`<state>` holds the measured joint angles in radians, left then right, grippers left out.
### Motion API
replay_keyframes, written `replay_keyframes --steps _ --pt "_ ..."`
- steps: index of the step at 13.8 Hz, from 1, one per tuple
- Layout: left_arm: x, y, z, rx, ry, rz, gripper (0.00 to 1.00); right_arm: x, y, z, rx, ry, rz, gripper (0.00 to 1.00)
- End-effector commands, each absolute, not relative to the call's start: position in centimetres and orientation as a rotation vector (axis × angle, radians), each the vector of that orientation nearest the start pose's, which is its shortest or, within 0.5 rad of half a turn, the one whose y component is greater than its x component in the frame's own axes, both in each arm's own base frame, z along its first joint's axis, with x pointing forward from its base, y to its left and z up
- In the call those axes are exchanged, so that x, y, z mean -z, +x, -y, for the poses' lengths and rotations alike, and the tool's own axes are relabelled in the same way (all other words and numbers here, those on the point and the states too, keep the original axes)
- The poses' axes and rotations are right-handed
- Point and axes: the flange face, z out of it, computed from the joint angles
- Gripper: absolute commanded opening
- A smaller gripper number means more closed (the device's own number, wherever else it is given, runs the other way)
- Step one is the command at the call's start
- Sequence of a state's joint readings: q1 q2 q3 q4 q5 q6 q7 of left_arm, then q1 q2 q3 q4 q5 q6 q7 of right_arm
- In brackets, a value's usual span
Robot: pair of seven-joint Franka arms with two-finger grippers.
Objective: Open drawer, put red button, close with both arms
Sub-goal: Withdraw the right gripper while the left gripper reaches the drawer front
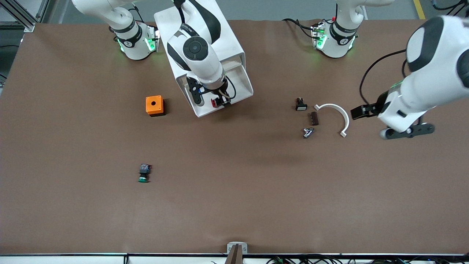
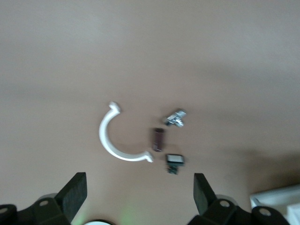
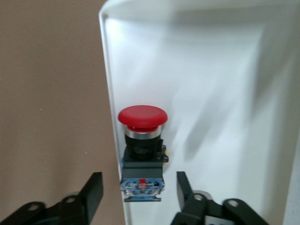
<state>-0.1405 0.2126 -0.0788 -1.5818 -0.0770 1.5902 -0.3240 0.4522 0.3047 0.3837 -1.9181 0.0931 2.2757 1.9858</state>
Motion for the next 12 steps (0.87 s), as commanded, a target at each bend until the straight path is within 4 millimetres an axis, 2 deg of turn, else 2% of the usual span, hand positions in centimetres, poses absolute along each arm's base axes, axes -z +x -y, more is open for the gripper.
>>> replay_keyframes --steps 1,2,4,5,6,8,9,10,11,12 --pt "-49.3 59.2 17.4 -0.388 -3.185 0.195 1.00 -38.8 46.5 -43.1 -0.236 -2.416 -1.792 1.00" --pt "-49.2 59.0 18.1 -0.396 -3.181 0.211 1.00 -40.8 48.4 -41.8 -0.233 -2.427 -1.758 1.00" --pt "-46.3 60.3 19.2 -0.400 -3.185 0.279 1.00 -43.5 51.5 -38.9 -0.226 -2.499 -1.647 1.00" --pt "-44.7 60.4 22.1 -0.364 -3.192 0.266 1.00 -44.9 52.9 -37.7 -0.204 -2.528 -1.567 1.00" --pt "-44.4 60.2 24.5 -0.313 -3.206 0.276 1.00 -46.1 54.3 -36.0 -0.185 -2.554 -1.498 1.00" --pt "-42.6 60.5 26.4 -0.315 -3.184 0.429 1.00 -47.2 56.9 -31.3 -0.189 -2.601 -1.454 1.00" --pt "-42.1 60.9 27.3 -0.313 -3.183 0.444 1.00 -47.5 57.7 -29.2 -0.194 -2.635 -1.419 1.00" --pt "-41.1 60.7 28.3 -0.328 -3.177 0.426 1.00 -48.3 58.3 -27.6 -0.173 -2.707 -1.280 1.00" --pt "-40.0 60.3 29.7 -0.342 -3.175 0.399 1.00 -49.0 59.4 -25.3 -0.159 -2.737 -1.204 1.00" --pt "-39.3 59.9 31.4 -0.326 -3.188 0.366 1.00 -50.7 60.6 -22.7 -0.141 -2.753 -1.181 1.00"
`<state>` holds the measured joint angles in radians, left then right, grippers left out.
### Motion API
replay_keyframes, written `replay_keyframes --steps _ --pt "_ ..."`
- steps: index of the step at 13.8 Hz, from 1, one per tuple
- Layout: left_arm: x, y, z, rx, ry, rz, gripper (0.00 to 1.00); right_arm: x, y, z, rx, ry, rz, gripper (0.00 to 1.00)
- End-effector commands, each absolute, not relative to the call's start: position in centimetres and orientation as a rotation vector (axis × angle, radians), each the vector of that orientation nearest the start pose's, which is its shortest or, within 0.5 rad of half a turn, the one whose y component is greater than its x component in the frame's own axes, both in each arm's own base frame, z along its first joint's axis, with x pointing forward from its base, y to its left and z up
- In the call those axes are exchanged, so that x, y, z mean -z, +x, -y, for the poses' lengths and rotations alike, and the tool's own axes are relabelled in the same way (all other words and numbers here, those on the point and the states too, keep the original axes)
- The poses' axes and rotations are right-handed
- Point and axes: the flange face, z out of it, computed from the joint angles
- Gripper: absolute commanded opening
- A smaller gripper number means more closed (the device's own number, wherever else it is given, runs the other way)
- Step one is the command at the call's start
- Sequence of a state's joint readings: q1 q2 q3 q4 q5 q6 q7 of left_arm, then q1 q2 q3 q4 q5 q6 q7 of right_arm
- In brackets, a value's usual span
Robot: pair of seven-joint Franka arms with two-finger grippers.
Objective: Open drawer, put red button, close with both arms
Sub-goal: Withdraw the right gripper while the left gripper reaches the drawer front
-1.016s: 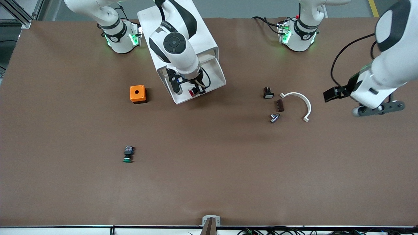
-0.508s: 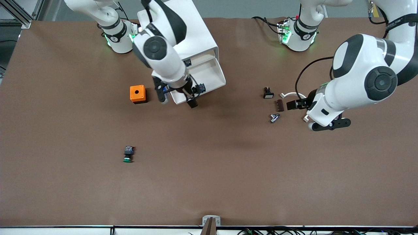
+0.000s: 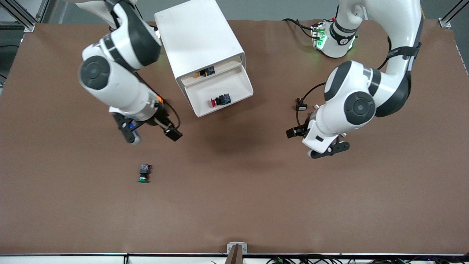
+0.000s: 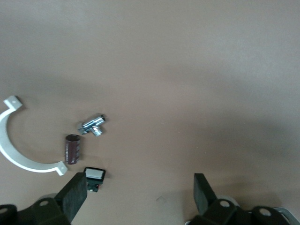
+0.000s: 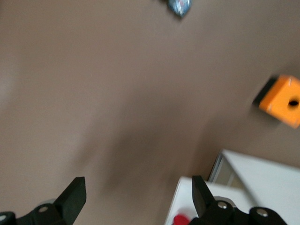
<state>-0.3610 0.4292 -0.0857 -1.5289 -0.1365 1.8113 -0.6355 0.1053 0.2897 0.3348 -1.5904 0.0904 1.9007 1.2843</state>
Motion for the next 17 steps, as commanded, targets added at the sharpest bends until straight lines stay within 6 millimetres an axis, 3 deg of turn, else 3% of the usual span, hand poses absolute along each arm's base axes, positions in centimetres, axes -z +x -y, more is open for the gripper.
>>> replay_keyframes --steps 1,5,7,9,11,14,17 --pt "-38.1 59.8 32.9 -0.300 -3.199 0.377 1.00 -51.3 60.9 -21.1 -0.158 -2.784 -1.156 1.00" --pt "-32.5 57.4 40.6 -0.241 -3.200 0.490 1.00 -53.5 61.8 -10.8 -0.100 -2.962 -0.729 1.00" --pt "-31.5 56.2 43.3 -0.220 -3.215 0.477 1.00 -56.0 61.2 -5.3 -0.040 -3.027 -0.456 1.00" --pt "-30.2 54.2 46.1 -0.238 -3.206 0.443 1.00 -58.0 60.3 -1.2 -0.006 -3.057 -0.264 1.00" --pt "-29.2 51.9 48.7 -0.260 -3.189 0.430 1.00 -59.5 58.8 0.7 0.027 -3.066 -0.189 1.00" --pt "-30.0 49.4 51.2 -0.270 -3.182 0.433 1.00 -61.5 56.9 0.9 0.083 -3.118 -0.162 1.00" --pt "-30.0 45.6 54.1 -0.339 -3.157 0.431 1.00 -62.5 55.9 0.9 0.125 -3.132 -0.151 1.00"
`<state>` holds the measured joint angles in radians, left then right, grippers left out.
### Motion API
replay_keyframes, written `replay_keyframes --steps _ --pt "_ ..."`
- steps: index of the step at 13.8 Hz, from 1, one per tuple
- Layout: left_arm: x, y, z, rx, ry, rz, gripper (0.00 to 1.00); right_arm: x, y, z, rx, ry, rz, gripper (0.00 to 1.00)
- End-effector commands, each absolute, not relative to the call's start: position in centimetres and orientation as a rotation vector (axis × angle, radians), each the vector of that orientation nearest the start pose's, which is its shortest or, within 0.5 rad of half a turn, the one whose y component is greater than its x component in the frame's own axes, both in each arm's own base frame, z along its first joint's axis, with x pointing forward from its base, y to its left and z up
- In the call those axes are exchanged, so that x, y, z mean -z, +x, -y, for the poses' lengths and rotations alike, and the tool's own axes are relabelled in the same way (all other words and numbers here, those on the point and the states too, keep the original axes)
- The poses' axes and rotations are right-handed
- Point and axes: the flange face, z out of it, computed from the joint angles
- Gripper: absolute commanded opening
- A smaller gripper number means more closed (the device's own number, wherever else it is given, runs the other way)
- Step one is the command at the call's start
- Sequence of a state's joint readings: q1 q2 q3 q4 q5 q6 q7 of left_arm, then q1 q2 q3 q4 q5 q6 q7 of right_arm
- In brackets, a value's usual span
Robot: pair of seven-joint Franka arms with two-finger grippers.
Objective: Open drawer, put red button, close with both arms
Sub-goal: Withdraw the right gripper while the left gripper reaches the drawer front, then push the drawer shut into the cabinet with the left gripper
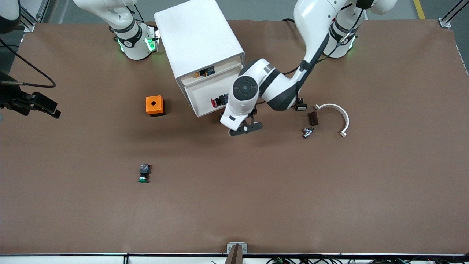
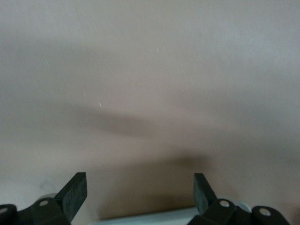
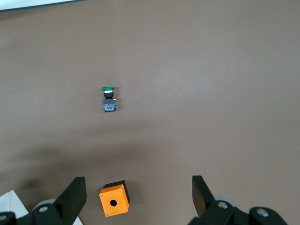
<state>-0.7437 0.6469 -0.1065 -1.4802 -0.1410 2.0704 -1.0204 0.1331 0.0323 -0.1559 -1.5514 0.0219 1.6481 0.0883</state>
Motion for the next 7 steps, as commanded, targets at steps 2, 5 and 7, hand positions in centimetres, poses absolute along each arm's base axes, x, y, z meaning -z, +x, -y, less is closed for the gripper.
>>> replay_keyframes --steps 2,5,7 --pt "-30.1 43.3 55.7 -0.399 -3.139 0.422 1.00 -62.4 55.7 1.1 0.125 -3.131 -0.156 1.00" --pt "-30.0 39.5 58.0 -0.484 -3.110 0.423 1.00 -62.4 55.9 1.0 0.128 -3.135 -0.168 1.00" --pt "-30.1 37.4 59.3 -0.526 -3.101 0.428 1.00 -62.4 56.0 0.8 0.125 -3.138 -0.165 1.00"
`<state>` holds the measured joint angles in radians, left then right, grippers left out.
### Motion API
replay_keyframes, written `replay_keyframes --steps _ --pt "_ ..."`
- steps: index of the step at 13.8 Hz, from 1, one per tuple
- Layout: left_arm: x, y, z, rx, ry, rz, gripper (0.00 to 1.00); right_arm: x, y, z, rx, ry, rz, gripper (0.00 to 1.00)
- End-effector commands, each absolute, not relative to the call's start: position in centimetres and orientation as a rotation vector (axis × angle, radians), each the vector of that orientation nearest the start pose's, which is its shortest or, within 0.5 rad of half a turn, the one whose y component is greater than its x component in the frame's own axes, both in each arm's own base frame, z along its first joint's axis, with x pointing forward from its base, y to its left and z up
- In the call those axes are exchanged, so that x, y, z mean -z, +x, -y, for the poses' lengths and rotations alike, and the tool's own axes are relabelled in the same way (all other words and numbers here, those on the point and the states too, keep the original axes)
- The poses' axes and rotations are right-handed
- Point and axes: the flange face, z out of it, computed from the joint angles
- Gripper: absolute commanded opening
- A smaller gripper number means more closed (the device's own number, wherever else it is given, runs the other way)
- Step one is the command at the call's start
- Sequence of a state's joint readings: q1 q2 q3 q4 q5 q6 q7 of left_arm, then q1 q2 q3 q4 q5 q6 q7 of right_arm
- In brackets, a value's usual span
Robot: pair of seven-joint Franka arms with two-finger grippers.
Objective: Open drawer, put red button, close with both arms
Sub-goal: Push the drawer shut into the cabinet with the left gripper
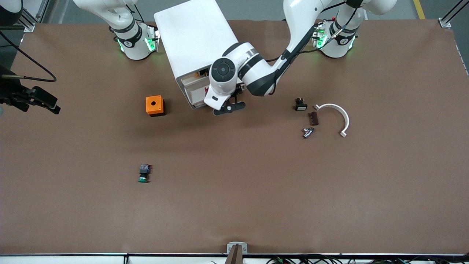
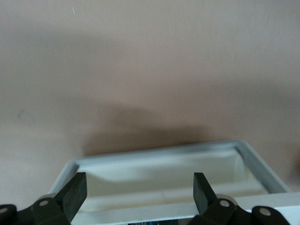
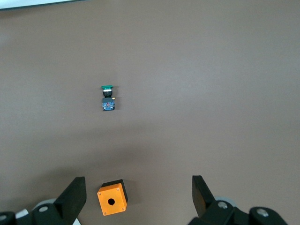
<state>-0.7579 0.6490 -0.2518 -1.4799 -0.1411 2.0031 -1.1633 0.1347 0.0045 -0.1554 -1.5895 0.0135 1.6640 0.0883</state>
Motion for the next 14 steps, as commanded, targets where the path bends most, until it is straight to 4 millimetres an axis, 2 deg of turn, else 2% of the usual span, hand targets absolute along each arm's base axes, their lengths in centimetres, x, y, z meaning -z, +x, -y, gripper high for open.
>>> replay_keyframes --steps 1,5,7,9,12,14 --pt "-29.9 36.7 59.7 -0.540 -3.094 0.436 1.00 -62.9 56.0 0.9 0.137 -3.139 -0.149 1.00" --pt "-29.3 34.7 60.8 -0.671 -3.075 0.471 1.00 -63.5 56.0 0.9 0.158 -3.147 -0.168 1.00" --pt "-29.1 33.5 61.4 -0.682 -3.069 0.455 1.00 -63.6 56.0 0.9 0.158 -3.147 -0.165 1.00" --pt "-29.1 33.7 61.3 -0.683 -3.068 0.459 1.00 -63.6 56.0 0.9 0.158 -3.147 -0.170 1.00" --pt "-30.2 35.9 60.0 -0.652 -3.070 0.494 1.00 -63.6 56.1 1.2 0.169 -3.141 -0.182 1.00" --pt "-31.4 39.4 57.6 -0.637 -3.072 0.572 1.00 -63.8 56.0 1.4 0.181 -3.132 -0.192 1.00"
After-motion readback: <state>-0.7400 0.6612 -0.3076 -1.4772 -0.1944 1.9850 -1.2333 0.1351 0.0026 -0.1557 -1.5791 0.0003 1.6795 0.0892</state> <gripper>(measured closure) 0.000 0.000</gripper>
